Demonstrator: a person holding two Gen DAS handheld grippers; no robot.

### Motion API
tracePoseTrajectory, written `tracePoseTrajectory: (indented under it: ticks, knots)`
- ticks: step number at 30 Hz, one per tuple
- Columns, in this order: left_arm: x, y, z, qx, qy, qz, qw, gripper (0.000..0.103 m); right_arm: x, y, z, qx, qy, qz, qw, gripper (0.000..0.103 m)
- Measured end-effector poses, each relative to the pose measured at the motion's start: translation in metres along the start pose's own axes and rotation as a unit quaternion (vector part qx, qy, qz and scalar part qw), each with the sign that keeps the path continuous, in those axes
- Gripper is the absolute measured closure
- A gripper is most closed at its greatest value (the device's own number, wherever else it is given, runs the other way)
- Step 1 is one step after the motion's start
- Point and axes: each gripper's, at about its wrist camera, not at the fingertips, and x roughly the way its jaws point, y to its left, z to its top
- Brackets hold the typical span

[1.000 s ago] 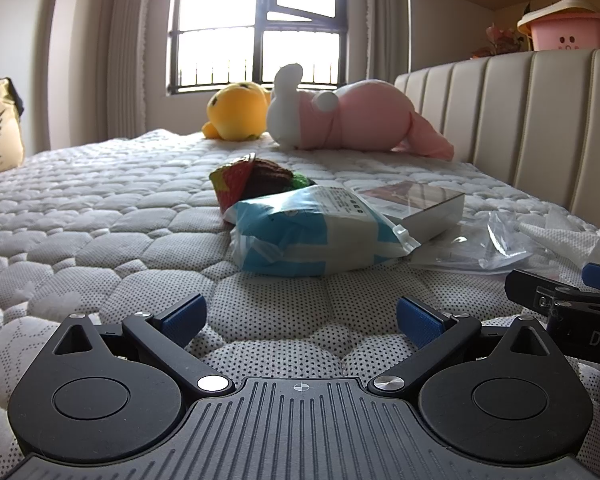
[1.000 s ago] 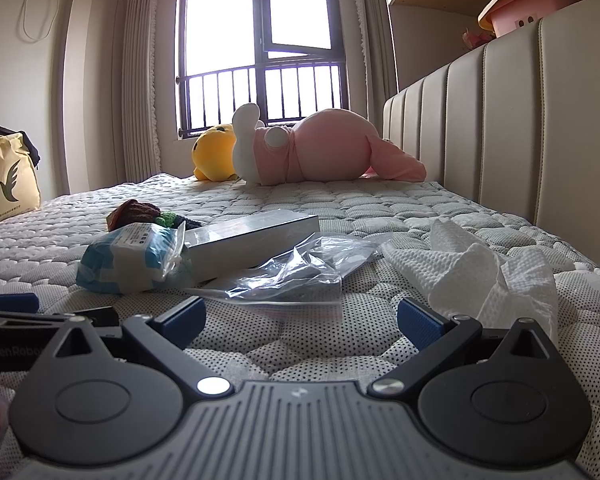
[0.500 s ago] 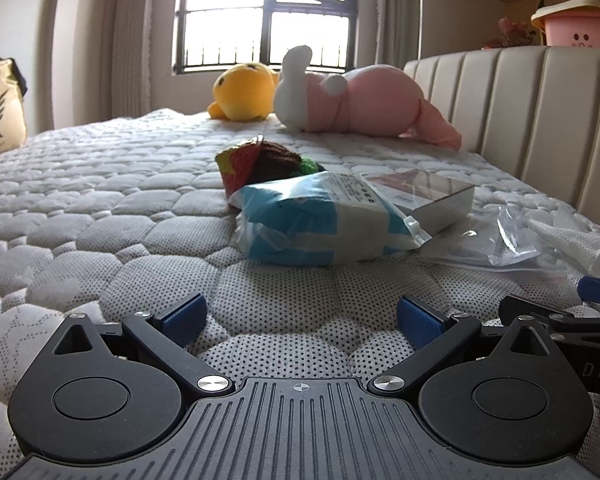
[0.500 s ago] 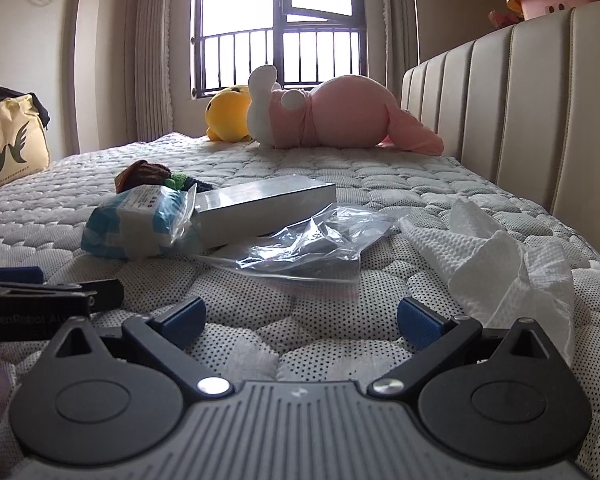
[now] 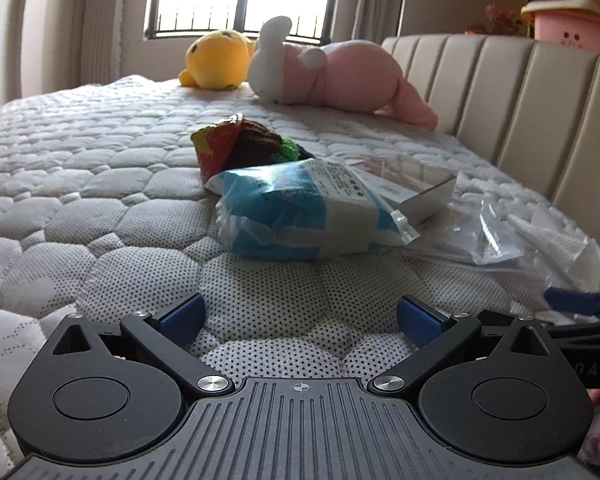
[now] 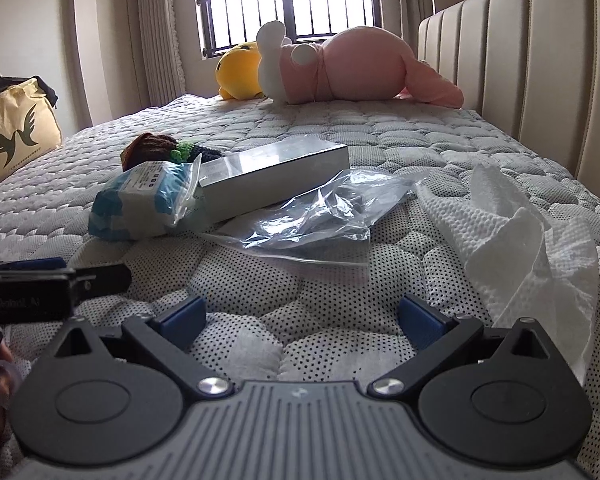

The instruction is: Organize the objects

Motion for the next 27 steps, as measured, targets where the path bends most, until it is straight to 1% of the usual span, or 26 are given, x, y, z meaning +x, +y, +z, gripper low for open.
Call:
tracePoseTrajectory:
  ticks: [2, 4, 5, 9, 11, 13, 14, 15, 16, 17, 20, 21, 22, 23, 24, 25, 27]
  knots:
    - [-0.001, 0.009, 0.0, -0.029, -0.01, -0.023, 0.9993, 0.0, 0.001, -0.002, 0.003, 0.001, 0.012, 0.006, 1.0, 0.0]
    - [0.0, 0.015, 0.001, -0.054, -0.014, -0.04, 0.9976, 0.0, 0.001, -0.005, 0.004, 0.006, 0.014, 0.013, 1.0, 0.0]
    - [-0.001, 0.016, 0.004, -0.058, -0.02, -0.05, 0.9969, 0.0, 0.001, -0.005, 0.004, 0.004, 0.014, 0.015, 1.0, 0.0]
    - [-0.009, 0.016, 0.025, -0.052, -0.054, -0.089, 0.9932, 0.0, 0.002, 0.0, 0.002, -0.019, 0.008, 0.011, 1.0, 0.0]
    - [-0.013, 0.015, 0.035, -0.048, -0.071, -0.108, 0.9904, 0.0, 0.003, 0.001, 0.005, -0.024, 0.013, 0.012, 1.0, 0.0]
    - [-0.016, 0.015, 0.046, -0.045, -0.088, -0.128, 0.9869, 0.0, 0.003, -0.002, 0.012, -0.027, 0.023, 0.025, 0.999, 0.0]
    - [-0.018, 0.015, 0.051, -0.044, -0.096, -0.137, 0.9849, 0.0, 0.001, -0.006, 0.017, -0.018, 0.023, 0.036, 0.999, 0.0]
    - [-0.021, 0.017, 0.063, -0.036, -0.102, -0.139, 0.9844, 0.0, -0.002, -0.011, 0.021, -0.009, 0.02, 0.048, 0.999, 0.001]
    - [-0.021, 0.017, 0.074, -0.017, -0.104, -0.135, 0.9852, 0.0, -0.008, -0.016, 0.026, 0.003, 0.009, 0.061, 0.998, 0.001]
    - [-0.016, 0.016, 0.078, -0.003, -0.101, -0.132, 0.9861, 0.0, -0.015, -0.02, 0.03, 0.014, -0.005, 0.071, 0.997, 0.001]
    - [-0.001, 0.011, 0.084, 0.02, -0.085, -0.122, 0.9887, 0.0, -0.041, -0.032, 0.046, 0.016, -0.063, 0.08, 0.995, 0.0]
    - [0.006, 0.011, 0.085, 0.019, -0.077, -0.13, 0.9883, 0.0, -0.049, -0.035, 0.053, 0.011, -0.082, 0.08, 0.993, 0.0]
    - [0.015, 0.01, 0.087, 0.013, -0.066, -0.153, 0.986, 0.0, -0.056, -0.04, 0.06, 0.001, -0.096, 0.082, 0.992, 0.0]
    - [0.023, 0.01, 0.088, 0.008, -0.054, -0.181, 0.9821, 0.0, -0.06, -0.044, 0.066, -0.006, -0.095, 0.078, 0.992, 0.0]
    - [0.031, 0.01, 0.089, 0.005, -0.046, -0.212, 0.9761, 0.0, -0.058, -0.05, 0.071, -0.009, -0.077, 0.063, 0.995, 0.0]
    - [0.038, 0.01, 0.087, 0.001, -0.046, -0.245, 0.9684, 0.0, -0.055, -0.055, 0.077, -0.011, -0.058, 0.047, 0.997, 0.0]
    - [0.047, 0.012, 0.073, -0.017, -0.043, -0.314, 0.9485, 0.0, -0.048, -0.07, 0.079, -0.003, -0.032, 0.007, 0.999, 0.0]
